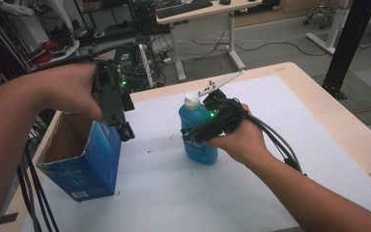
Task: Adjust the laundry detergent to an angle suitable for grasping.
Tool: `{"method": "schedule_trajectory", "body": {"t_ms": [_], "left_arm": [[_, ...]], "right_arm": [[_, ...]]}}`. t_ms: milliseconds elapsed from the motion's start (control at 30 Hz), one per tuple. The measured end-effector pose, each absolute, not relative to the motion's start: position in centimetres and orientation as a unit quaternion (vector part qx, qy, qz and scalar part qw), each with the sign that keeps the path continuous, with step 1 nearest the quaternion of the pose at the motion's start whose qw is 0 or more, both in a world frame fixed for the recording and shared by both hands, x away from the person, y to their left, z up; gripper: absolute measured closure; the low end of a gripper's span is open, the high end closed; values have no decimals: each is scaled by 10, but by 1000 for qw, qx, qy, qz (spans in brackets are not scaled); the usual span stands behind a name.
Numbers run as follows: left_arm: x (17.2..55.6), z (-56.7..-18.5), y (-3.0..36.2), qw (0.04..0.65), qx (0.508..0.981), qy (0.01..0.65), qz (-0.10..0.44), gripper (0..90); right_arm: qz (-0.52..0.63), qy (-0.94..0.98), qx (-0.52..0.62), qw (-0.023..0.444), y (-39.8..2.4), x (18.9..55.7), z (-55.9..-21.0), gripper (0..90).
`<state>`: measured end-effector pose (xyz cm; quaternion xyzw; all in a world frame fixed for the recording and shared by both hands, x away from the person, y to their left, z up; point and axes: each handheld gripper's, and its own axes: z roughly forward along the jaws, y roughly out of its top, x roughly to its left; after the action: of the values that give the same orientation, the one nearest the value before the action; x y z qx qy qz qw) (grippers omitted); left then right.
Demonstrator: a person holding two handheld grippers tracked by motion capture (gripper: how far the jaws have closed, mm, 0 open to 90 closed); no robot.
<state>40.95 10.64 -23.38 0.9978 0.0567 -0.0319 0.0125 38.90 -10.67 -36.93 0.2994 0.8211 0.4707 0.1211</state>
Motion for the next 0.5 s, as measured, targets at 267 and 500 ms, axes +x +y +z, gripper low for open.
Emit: {"method": "schedule_trajectory", "body": {"t_ms": [267, 500], "left_arm": [[410, -233, 108, 13, 998, 58, -31, 44], [410, -235, 109, 12, 998, 58, -32, 44]], "right_arm": [[469, 819, 299, 138, -106, 387, -369, 189], [473, 818, 294, 142, -105, 386, -369, 277]]}}
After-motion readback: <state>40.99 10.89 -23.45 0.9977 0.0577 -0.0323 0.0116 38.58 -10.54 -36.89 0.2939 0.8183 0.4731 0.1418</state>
